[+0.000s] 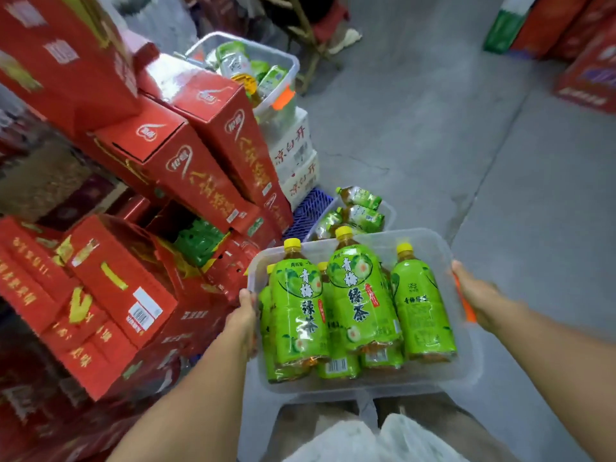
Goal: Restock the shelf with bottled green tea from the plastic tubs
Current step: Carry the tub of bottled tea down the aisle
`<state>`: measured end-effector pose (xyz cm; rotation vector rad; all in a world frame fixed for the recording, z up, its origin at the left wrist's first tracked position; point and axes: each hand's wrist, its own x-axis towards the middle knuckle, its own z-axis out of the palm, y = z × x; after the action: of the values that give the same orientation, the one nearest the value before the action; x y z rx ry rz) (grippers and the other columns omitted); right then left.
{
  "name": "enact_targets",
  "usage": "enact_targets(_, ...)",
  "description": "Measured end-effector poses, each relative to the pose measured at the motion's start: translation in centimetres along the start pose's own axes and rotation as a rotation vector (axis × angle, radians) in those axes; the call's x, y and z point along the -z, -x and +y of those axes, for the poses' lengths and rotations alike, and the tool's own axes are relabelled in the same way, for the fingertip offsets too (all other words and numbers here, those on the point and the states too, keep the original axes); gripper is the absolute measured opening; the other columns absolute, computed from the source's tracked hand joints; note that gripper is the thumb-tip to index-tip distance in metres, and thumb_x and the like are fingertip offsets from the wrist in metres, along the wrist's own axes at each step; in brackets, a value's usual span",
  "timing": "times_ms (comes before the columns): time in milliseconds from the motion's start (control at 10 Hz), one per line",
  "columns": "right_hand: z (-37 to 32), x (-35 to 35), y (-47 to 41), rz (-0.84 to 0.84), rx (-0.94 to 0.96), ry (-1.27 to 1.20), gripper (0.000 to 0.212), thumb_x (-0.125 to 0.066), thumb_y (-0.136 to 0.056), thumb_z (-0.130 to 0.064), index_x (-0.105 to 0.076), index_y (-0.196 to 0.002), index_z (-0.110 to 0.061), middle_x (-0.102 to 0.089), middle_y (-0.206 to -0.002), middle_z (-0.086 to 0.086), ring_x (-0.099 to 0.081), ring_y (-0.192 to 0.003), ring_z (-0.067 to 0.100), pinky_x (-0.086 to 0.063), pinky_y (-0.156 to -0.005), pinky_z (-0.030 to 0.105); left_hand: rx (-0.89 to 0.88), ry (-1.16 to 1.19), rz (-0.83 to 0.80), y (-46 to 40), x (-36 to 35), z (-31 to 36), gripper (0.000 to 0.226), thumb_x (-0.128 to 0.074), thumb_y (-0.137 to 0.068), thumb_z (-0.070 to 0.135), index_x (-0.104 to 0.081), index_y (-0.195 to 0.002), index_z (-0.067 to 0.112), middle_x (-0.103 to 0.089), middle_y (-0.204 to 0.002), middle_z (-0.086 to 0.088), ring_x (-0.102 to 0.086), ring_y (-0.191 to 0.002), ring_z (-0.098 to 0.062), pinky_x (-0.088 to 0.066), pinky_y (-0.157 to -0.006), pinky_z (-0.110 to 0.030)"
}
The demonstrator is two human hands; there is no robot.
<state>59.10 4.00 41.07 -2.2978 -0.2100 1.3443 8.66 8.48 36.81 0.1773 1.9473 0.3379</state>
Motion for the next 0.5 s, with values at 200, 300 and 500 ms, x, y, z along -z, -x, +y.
enact_targets(200, 6.2, 7.2, 6.1, 0.145, -0.117, -0.263, 0.087, -0.065, -0.074, -0.072, -0.061, -0.12, 0.001, -0.066, -0.118, 0.022, -0.065, -0.093, 0.032, -0.054, -0.084, 0.044, -0.202, -0.226, -0.054, 10.3, -9.0, 5.7, 0.108, -0.044, -0.06, 0.099, -0.066, -0.117, 0.01, -0.072, -0.106, -0.014, -0.068, -0.097, -0.037, -0.051, -0.096, -0.055)
enact_targets(300, 11.0, 11.6, 5.0, 0.206, -0.187, -0.397, 0.116, -0.061, -0.043, -0.083, -0.058, -0.125, -0.001, -0.064, -0.109, 0.017, -0.06, -0.082, 0.029, -0.052, -0.069, 0.036, -0.317, -0.373, -0.158, 21.1, -14.2, 6.9, 0.052, -0.046, -0.099, 0.059, -0.058, -0.11, 0.009, -0.064, -0.115, -0.009, -0.062, -0.101, -0.028, -0.052, -0.088, -0.041)
enact_targets(500, 16.2, 22.8, 4.3, 0.283, -0.276, -0.636, 0.059, -0.062, -0.078, -0.068, -0.055, -0.102, -0.015, -0.057, -0.09, 0.013, -0.051, -0.061, 0.024, -0.042, -0.055, 0.029, -0.402, -0.593, -0.333, 22.8, -30.4, 6.0, 0.062, -0.044, -0.091, 0.07, -0.064, -0.11, 0.014, -0.066, -0.111, -0.016, -0.065, -0.092, -0.03, -0.055, -0.074, -0.037)
